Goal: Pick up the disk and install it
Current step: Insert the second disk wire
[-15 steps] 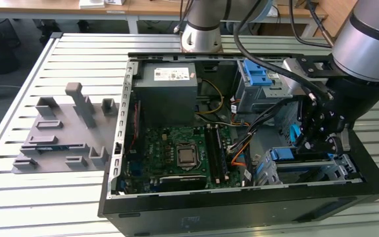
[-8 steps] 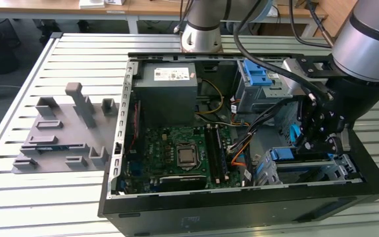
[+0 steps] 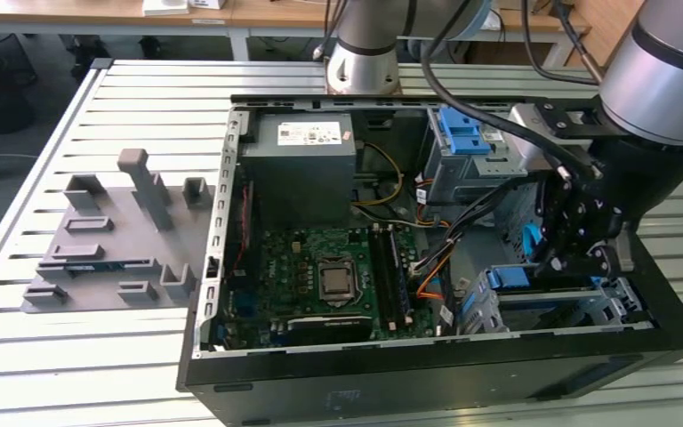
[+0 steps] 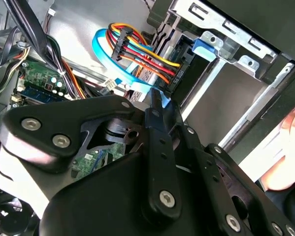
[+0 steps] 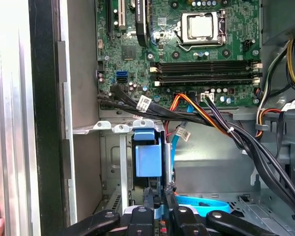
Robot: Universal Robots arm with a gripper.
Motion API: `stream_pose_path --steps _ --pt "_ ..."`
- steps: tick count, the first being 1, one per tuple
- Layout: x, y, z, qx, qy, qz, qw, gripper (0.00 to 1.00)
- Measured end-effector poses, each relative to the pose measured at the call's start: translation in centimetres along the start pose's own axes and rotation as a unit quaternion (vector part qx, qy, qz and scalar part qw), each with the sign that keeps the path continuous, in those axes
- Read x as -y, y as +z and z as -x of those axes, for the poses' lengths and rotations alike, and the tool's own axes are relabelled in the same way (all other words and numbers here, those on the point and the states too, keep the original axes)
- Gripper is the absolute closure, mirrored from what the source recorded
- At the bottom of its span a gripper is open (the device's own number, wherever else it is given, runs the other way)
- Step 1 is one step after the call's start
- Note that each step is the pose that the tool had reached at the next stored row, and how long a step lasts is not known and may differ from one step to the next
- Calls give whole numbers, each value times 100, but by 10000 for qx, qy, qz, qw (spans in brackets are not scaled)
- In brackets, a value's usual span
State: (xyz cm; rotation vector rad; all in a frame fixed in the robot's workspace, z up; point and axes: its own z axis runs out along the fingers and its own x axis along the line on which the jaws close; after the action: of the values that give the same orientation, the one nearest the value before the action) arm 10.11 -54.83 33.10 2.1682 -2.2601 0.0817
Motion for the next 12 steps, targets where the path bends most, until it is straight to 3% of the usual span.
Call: stream_pose_path --steps 12 --pt "3 -82 -3 0 0 0 10000 77"
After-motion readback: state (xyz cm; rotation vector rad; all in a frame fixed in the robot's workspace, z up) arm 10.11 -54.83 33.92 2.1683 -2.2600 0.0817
